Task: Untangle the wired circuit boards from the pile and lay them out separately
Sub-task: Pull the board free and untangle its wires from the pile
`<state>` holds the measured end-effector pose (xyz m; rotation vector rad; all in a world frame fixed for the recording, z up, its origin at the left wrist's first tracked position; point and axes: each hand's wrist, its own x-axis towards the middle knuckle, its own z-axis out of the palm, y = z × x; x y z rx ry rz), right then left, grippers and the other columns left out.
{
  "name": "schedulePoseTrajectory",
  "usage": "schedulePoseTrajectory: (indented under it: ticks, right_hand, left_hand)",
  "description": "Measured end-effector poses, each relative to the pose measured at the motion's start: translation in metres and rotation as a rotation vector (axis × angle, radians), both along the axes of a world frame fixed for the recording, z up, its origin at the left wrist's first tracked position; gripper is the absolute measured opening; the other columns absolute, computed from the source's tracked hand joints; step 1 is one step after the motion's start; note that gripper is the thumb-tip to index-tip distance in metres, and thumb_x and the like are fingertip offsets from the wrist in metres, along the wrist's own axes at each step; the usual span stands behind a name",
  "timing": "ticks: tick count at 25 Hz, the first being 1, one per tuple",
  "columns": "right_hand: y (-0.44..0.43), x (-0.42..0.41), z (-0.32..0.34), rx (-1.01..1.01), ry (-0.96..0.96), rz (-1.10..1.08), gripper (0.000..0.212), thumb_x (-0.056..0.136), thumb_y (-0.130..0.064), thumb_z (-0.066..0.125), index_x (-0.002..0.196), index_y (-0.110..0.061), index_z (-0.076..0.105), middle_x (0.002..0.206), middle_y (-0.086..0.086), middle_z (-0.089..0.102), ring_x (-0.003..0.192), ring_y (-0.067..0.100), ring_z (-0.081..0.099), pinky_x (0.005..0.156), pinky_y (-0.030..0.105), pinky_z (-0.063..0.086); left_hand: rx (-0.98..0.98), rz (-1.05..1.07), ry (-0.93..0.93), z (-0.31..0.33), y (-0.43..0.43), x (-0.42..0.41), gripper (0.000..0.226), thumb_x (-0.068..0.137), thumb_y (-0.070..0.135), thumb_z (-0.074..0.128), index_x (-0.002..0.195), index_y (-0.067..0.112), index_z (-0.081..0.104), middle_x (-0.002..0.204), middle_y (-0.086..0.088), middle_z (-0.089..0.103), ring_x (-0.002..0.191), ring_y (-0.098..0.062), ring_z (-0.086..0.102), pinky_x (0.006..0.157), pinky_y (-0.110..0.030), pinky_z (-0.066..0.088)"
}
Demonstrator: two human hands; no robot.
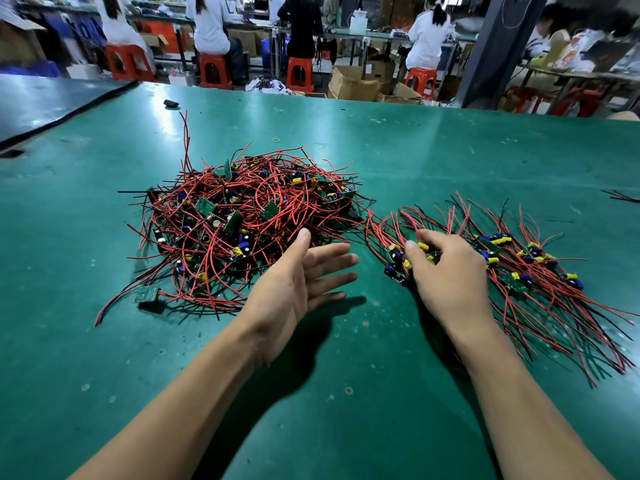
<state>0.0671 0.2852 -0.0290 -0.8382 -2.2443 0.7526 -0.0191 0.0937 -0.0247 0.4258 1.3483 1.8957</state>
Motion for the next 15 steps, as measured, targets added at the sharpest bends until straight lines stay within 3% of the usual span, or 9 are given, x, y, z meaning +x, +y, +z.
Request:
schedulePoseTrajectory:
  ticks: [4,9,12,15]
  right_hand:
    - [-0.002,0.0,-0.004,0.121,-0.117,-0.06,0.044,0.093,-0.033,0.067,0.133,-0.015,0.064,0.126,0.011,0.053,0.118,0.031,0.052,0.102,0.039,0.041]
    - [-0.039,-0.009,-0.008,0.252,0.05,0.187,0.018,0.092,-0.025,0.069,0.105,-0.014,0.076,0.104,0.001,0.064,0.101,0.022,0.059,0.093,0.041,0.048]
    - [-0.056,-0.015,-0.017,0.156,0.059,0.357,0.015,0.093,-0.021,0.069,0.104,-0.013,0.076,0.101,-0.002,0.065,0.093,0.011,0.06,0.088,0.031,0.05]
    - [-0.06,-0.024,-0.022,0.059,0.103,0.364,0.016,0.093,-0.018,0.068,0.107,-0.014,0.075,0.104,-0.002,0.067,0.095,0.009,0.061,0.09,0.025,0.048]
  left_hand:
    - [-0.072,0.068,0.027,-0.001,0.001,0.003,0.049,0.102,0.047,0.033,0.12,0.011,0.062,0.11,-0.009,0.074,0.103,-0.028,0.071,0.093,-0.044,0.054]
    - [-0.12,0.239,0.059,-0.005,0.005,0.007,0.02,0.102,0.022,0.048,0.118,0.014,0.058,0.103,-0.018,0.072,0.079,-0.027,0.073,0.074,-0.036,0.059]
    - [-0.242,0.242,0.307,-0.015,0.008,0.009,0.015,0.1,0.015,0.052,0.106,0.01,0.065,0.096,-0.017,0.072,0.079,-0.022,0.072,0.08,-0.04,0.058]
    - [-0.297,0.259,0.49,-0.021,0.009,0.009,0.016,0.098,0.014,0.056,0.101,0.012,0.071,0.09,-0.008,0.075,0.088,-0.025,0.072,0.087,-0.045,0.057]
